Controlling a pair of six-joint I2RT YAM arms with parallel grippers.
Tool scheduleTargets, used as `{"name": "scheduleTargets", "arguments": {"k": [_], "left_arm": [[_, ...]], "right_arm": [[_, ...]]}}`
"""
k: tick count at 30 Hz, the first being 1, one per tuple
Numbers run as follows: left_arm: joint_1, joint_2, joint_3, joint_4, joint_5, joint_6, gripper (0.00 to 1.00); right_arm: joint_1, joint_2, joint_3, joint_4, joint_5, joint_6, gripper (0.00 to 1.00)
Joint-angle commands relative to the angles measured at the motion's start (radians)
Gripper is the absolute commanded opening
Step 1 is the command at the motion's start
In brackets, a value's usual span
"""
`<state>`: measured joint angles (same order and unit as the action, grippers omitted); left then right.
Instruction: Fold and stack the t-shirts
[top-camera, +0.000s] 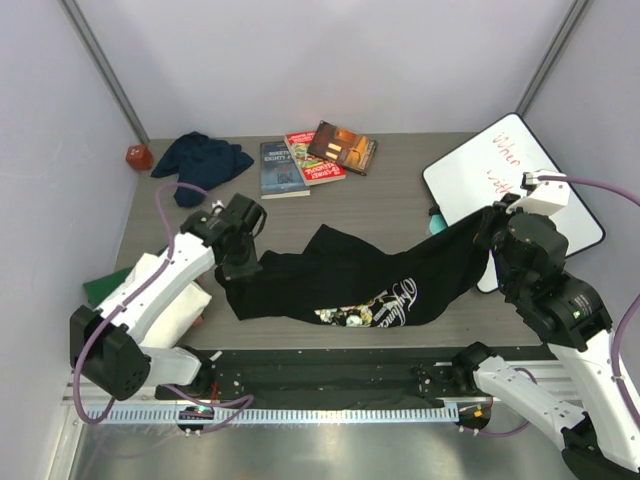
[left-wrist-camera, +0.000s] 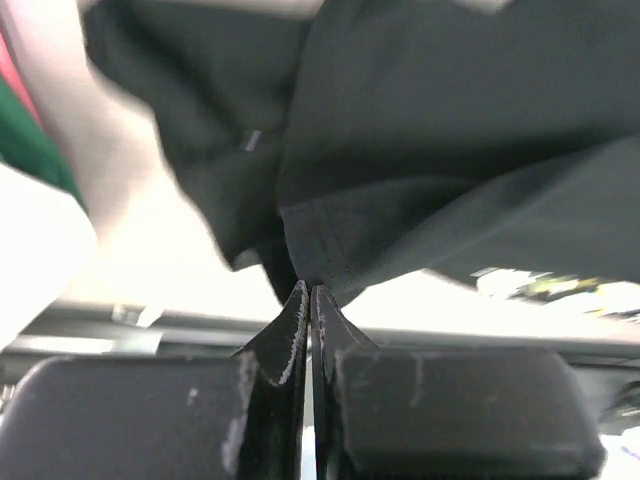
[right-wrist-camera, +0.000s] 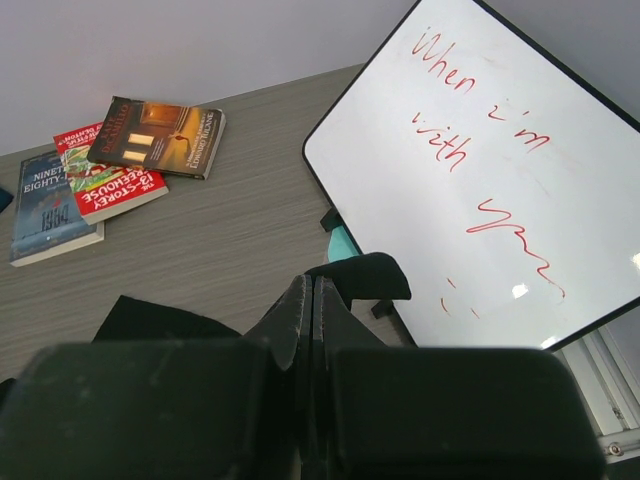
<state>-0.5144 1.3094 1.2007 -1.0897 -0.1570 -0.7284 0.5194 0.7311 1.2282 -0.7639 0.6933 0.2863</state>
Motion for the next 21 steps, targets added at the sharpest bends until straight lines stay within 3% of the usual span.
{"name": "scheduleTargets", "arguments": {"k": [1, 6, 21], "left_arm": [[0.004, -0.051, -0.153, -0.085, 0.045, -0.028, 0.00], [0.005, -0.130, -0.139, -0.111, -0.072, -0.040, 0.00], [0.020, -0.053, -0.027, -0.108, -0.179, -0.016, 0.00]], "right_arm": [[0.001, 0.019, 0.011, 0.058, 0.006, -0.001, 0.01], [-0.002, 0.036, -0.001, 0.089, -0.020, 0.005, 0.01], [-0.002, 0.005, -0.019, 0.080, 0.003, -0.006, 0.01]]}}
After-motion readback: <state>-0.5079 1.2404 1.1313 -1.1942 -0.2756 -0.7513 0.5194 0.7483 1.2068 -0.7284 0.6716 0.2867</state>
